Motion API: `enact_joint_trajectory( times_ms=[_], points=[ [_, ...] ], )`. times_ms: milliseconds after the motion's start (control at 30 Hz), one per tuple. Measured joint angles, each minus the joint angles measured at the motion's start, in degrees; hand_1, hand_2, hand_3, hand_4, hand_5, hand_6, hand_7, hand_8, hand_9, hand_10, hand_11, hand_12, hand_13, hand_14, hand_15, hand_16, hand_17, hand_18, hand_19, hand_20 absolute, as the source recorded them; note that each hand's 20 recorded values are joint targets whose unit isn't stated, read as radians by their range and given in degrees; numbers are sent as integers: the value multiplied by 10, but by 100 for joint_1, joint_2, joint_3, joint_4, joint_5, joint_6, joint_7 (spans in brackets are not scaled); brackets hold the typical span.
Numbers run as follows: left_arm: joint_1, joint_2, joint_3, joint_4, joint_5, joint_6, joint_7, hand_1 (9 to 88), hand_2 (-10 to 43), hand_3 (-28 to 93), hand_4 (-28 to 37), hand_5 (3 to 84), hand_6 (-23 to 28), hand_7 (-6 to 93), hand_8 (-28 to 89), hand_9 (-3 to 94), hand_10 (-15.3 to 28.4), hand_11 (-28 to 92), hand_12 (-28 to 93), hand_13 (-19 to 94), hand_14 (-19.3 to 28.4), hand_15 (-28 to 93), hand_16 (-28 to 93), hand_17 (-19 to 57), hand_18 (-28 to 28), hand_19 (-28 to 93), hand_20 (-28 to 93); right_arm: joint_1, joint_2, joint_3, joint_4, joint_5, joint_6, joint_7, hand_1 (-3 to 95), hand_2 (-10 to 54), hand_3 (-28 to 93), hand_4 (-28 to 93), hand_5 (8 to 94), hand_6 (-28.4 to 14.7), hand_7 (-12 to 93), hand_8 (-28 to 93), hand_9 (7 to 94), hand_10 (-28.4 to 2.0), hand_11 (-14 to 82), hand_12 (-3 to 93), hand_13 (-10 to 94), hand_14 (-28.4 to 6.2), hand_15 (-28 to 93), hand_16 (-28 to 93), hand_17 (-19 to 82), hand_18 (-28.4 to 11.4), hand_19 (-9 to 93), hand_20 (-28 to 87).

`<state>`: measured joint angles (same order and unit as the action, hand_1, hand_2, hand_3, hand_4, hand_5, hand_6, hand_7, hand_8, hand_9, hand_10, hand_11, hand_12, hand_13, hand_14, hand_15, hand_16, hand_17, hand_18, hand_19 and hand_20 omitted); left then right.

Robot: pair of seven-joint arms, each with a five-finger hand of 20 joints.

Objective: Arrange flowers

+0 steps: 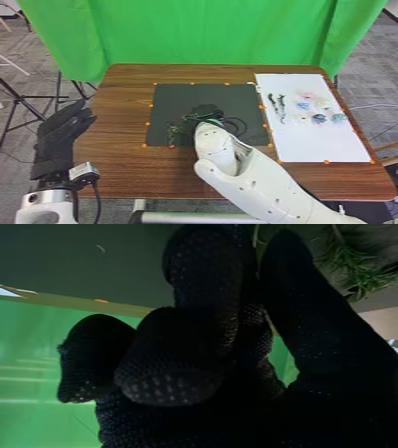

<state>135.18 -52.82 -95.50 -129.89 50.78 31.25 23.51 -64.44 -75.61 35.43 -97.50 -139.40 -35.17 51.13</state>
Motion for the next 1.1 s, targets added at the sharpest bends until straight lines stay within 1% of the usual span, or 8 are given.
enact_joint_trajectory(
  times_ms=[300,567,700,833,967,1033,1100],
  points=[
    [40,-15,-25,-10,0,5,-6,261,58,838,-189,399,104,160,-112,340,195,359,57,228,265,629,-174,-92,210,591,19,-107,-63,120,-40,-25,-38,41,380,24,732,-201,899,-43,218,-78,937,-115,409,243,937,-15,652,222,709,-143,932,143],
    [93,-2,-34,-13,-6,12,-2,261,59,837,-189,399,104,160,-111,340,195,359,56,228,264,629,-173,-92,210,591,18,-172,-97,179,-83,-28,-84,108,384,26,746,-193,900,-45,211,-78,937,-117,404,241,937,-15,647,221,709,-141,932,136],
    [136,-2,-69,-33,-6,15,-2,261,59,837,-190,399,104,160,-112,340,196,359,57,228,265,629,-174,-92,210,592,18,-190,-95,189,-119,-19,-117,139,385,27,751,-189,896,-49,205,-78,937,-121,394,242,937,-16,638,223,706,-140,932,130],
    [244,-2,-131,-82,-13,43,33,260,59,837,-189,399,104,160,-112,340,195,360,57,229,265,630,-174,-92,210,592,18,-165,-10,133,-221,49,-123,226,380,28,755,-182,892,-57,196,-78,936,-126,381,244,937,-20,629,231,700,-142,932,124],
    [413,-2,-236,-137,-27,87,105,259,58,839,-189,399,104,159,-111,340,196,360,56,228,265,630,-174,-92,210,592,18,-64,253,40,-489,186,-115,310,358,29,752,-177,888,-63,188,-76,932,-133,372,246,933,-25,622,240,692,-147,932,123],
    [507,-2,-283,-158,-38,114,148,259,57,839,-189,400,104,158,-111,340,196,360,57,228,265,629,-174,-92,210,592,18,-48,376,128,-653,366,-130,348,342,39,749,-175,888,-65,186,-75,932,-137,369,247,931,-27,621,244,690,-149,932,122],
    [570,-2,-297,-163,-52,131,181,260,58,838,-190,399,104,159,-111,340,196,360,57,228,264,629,-174,-92,210,592,18,-73,447,347,-815,593,-139,352,323,52,746,-171,887,-70,180,-73,932,-140,367,249,930,-28,619,246,688,-151,932,121]
  ],
)
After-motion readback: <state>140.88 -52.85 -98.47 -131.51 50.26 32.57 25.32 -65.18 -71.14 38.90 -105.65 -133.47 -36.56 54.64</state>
